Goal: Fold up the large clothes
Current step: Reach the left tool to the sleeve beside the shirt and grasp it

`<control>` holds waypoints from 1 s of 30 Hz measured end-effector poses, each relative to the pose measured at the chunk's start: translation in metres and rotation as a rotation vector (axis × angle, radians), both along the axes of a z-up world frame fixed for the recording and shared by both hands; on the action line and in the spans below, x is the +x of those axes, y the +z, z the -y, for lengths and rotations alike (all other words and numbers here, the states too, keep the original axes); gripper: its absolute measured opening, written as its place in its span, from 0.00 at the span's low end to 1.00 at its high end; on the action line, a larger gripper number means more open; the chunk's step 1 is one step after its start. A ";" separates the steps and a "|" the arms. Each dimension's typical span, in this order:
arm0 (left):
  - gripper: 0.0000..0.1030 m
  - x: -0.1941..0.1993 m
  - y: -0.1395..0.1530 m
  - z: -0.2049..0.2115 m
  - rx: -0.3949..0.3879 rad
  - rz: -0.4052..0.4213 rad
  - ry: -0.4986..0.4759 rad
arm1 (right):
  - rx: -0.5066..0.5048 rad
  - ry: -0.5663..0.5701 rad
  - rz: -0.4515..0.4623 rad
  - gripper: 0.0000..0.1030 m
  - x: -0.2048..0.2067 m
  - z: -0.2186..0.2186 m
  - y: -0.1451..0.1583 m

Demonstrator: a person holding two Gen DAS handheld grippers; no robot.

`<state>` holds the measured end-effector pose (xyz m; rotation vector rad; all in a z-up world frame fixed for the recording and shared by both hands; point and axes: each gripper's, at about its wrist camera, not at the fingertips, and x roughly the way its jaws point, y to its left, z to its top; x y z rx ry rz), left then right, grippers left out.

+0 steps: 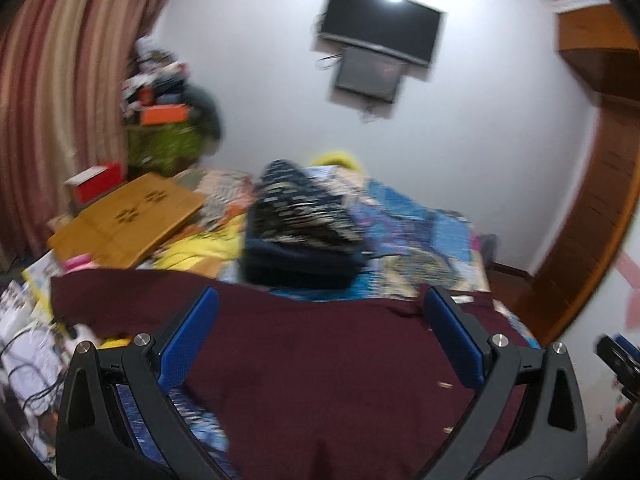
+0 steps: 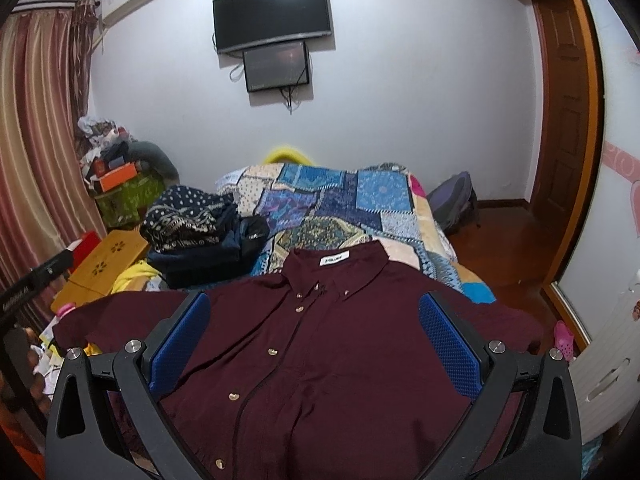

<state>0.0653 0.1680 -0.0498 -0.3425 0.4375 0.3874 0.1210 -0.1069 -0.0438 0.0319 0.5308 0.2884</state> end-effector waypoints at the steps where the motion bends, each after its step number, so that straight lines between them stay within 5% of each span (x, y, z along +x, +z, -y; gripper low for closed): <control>1: 1.00 0.000 -0.006 -0.017 -0.010 -0.019 0.048 | -0.007 0.001 -0.010 1.00 0.004 -0.002 -0.002; 5: 1.00 -0.002 -0.032 -0.073 -0.083 -0.074 0.169 | -0.022 0.007 -0.056 1.00 0.021 -0.008 -0.009; 10: 1.00 -0.018 -0.080 -0.149 -0.269 -0.136 0.333 | -0.042 0.026 -0.117 1.00 0.042 -0.022 -0.020; 16: 0.96 -0.040 -0.142 -0.201 -0.410 -0.240 0.506 | -0.124 0.049 -0.175 1.00 0.063 -0.045 -0.037; 24: 0.86 -0.035 -0.225 -0.246 -0.882 -0.171 0.380 | -0.194 0.075 -0.238 1.00 0.083 -0.066 -0.051; 30: 0.73 -0.012 -0.243 -0.250 -1.001 -0.158 0.321 | -0.218 0.080 -0.272 1.00 0.096 -0.073 -0.059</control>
